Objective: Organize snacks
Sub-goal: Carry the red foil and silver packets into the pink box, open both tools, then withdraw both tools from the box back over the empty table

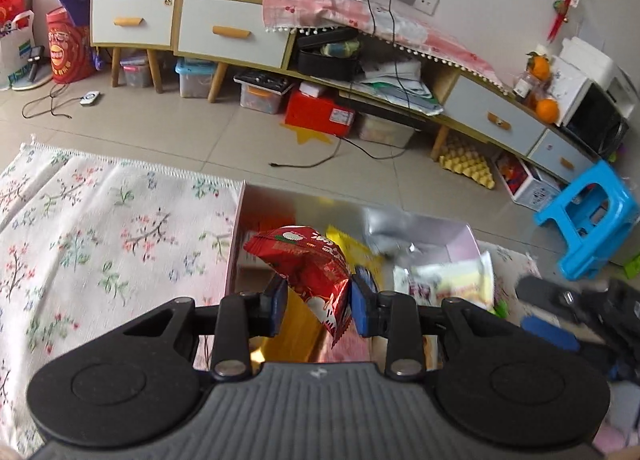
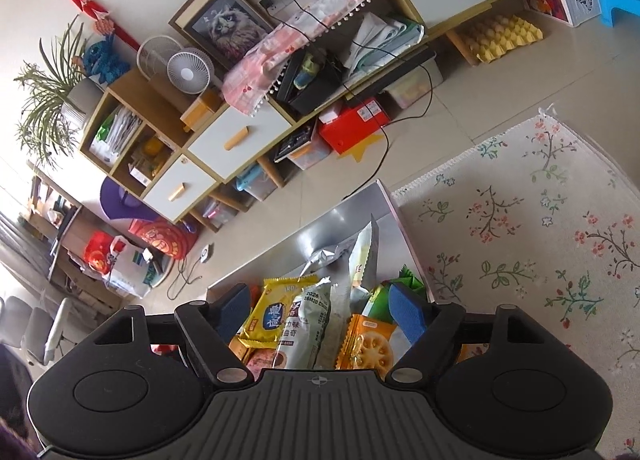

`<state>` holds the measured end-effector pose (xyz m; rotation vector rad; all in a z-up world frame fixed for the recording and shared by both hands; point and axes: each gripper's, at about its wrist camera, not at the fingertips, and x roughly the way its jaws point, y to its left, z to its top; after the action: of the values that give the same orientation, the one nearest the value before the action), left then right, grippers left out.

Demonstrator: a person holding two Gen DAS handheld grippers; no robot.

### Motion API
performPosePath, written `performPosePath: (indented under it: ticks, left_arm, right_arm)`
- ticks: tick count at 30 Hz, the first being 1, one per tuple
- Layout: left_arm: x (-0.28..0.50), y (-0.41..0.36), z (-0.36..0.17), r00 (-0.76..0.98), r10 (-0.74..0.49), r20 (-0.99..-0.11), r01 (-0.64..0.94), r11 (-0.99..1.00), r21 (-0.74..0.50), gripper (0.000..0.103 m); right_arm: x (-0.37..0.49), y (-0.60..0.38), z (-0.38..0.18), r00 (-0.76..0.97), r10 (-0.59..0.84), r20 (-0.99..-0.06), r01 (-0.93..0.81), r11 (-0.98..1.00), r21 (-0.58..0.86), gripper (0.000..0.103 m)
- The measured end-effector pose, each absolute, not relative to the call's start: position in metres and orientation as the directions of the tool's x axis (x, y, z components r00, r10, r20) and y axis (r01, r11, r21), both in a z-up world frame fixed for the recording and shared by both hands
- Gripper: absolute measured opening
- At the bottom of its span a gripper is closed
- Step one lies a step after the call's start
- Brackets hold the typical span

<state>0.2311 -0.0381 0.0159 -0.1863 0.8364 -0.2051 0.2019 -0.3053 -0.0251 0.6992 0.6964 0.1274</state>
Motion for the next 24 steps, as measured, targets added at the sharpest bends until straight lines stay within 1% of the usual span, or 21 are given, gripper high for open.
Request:
performPosePath:
  ticks: [1, 3, 4, 5, 7, 9, 15, 18, 21, 24]
  left_arm:
    - [0.233, -0.04, 0.016, 0.655, -0.234, -0.719, 0.099, 0.969, -0.225, 0.03]
    - [0.236, -0.041, 0.016, 0.656, -0.212, -0.725, 0.093, 0.975, -0.201, 0.036]
    - [0.235, -0.041, 0.017, 0.658, -0.206, -0.724, 0.092, 0.977, -0.194, 0.043]
    - [0.235, -0.042, 0.017, 0.659, -0.201, -0.725, 0.093, 0.978, -0.186, 0.053]
    - [0.232, -0.042, 0.019, 0.664, -0.192, -0.723, 0.095, 0.98, -0.173, 0.061]
    - [0.228, -0.041, 0.021, 0.662, -0.193, -0.724, 0.107, 0.981, -0.163, 0.061]
    - [0.211, -0.037, 0.027, 0.649, -0.186, -0.738, 0.134, 0.982, -0.13, 0.067]
    - [0.202, -0.034, 0.031, 0.648, -0.186, -0.738, 0.148, 0.982, -0.117, 0.072]
    - [0.192, -0.03, 0.033, 0.64, -0.191, -0.744, 0.156, 0.981, -0.117, 0.076]
    - [0.181, -0.027, 0.035, 0.63, -0.201, -0.751, 0.168, 0.978, -0.12, 0.082]
  right_arm:
    - [0.202, -0.305, -0.025, 0.768, 0.332, -0.548, 0.115, 0.769, 0.628, 0.078]
    - [0.202, -0.304, -0.026, 0.765, 0.335, -0.551, 0.112, 0.772, 0.625, 0.078]
    - [0.202, -0.303, -0.026, 0.763, 0.335, -0.553, 0.112, 0.774, 0.623, 0.078]
    - [0.202, -0.302, -0.026, 0.761, 0.335, -0.556, 0.112, 0.776, 0.621, 0.078]
    - [0.202, -0.3, -0.026, 0.758, 0.334, -0.56, 0.112, 0.78, 0.616, 0.082]
    - [0.202, -0.298, -0.025, 0.757, 0.333, -0.562, 0.11, 0.784, 0.611, 0.083]
    - [0.196, -0.292, -0.019, 0.745, 0.337, -0.576, 0.096, 0.801, 0.591, 0.083]
    - [0.187, -0.287, -0.014, 0.739, 0.323, -0.592, 0.095, 0.819, 0.565, 0.083]
    - [0.177, -0.283, -0.011, 0.734, 0.305, -0.606, 0.098, 0.836, 0.539, 0.085]
    - [0.165, -0.279, -0.007, 0.729, 0.29, -0.62, 0.109, 0.845, 0.523, 0.086]
